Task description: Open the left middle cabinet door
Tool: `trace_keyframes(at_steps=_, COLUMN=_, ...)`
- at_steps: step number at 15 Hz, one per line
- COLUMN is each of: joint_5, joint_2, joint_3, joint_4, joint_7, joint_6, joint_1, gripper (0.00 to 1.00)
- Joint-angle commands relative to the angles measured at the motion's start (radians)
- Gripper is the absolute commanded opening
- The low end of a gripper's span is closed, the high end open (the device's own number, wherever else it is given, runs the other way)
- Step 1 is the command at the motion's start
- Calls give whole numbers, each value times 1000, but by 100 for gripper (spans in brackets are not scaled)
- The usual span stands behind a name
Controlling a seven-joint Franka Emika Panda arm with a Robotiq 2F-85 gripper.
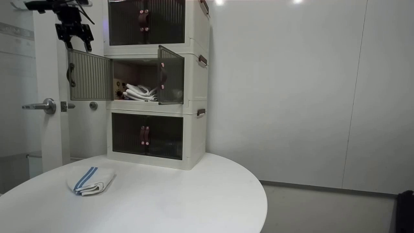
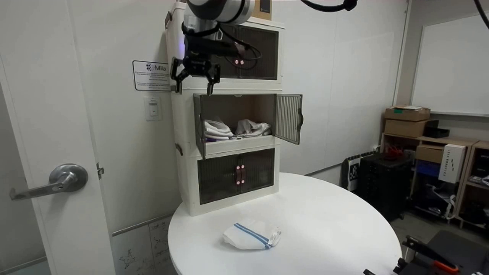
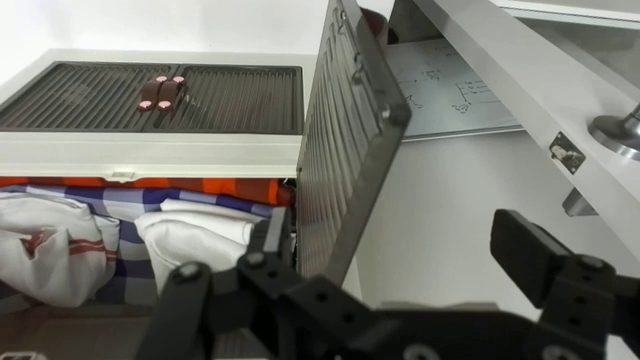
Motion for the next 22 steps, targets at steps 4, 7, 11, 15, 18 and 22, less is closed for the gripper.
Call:
trace_keyframes(at_steps=4, joint_5=-15, joint_2=-217, joint_3=-8, joint_4=40, joint_7=23, joint_6=-111, joint_1=-4, gripper=100)
trace_keyframes(at_steps=7, joint_5=4, joint_2=-318, joint_3=-27, joint_4=-19, joint_7=-13, joint_6=-116, joint_1=-39, gripper=100)
trace_keyframes(at_steps=11, joint_5=61, joint_2=-472, joint_3=-89, joint_4=-230, joint_7=-115, joint_6=-62, joint_1=-103, gripper=100)
trace_keyframes(at_steps=15, joint_5=130, joint_2=-585, joint_3=-99, joint_4=-441, joint_7=-208, joint_6=-18, joint_1=-202, gripper=100)
trace_keyframes(at_steps=18, joint_5=175, joint_2=-665, joint_3=-100, joint_4=-615, joint_7=-254, joint_6=49, joint_1=-252, gripper=100)
trace_keyframes(at_steps=22, joint_5=228, joint_2=-763, joint_3=-102, joint_4=-854, joint_7=-324, joint_6=180, joint_1=-273, gripper=100)
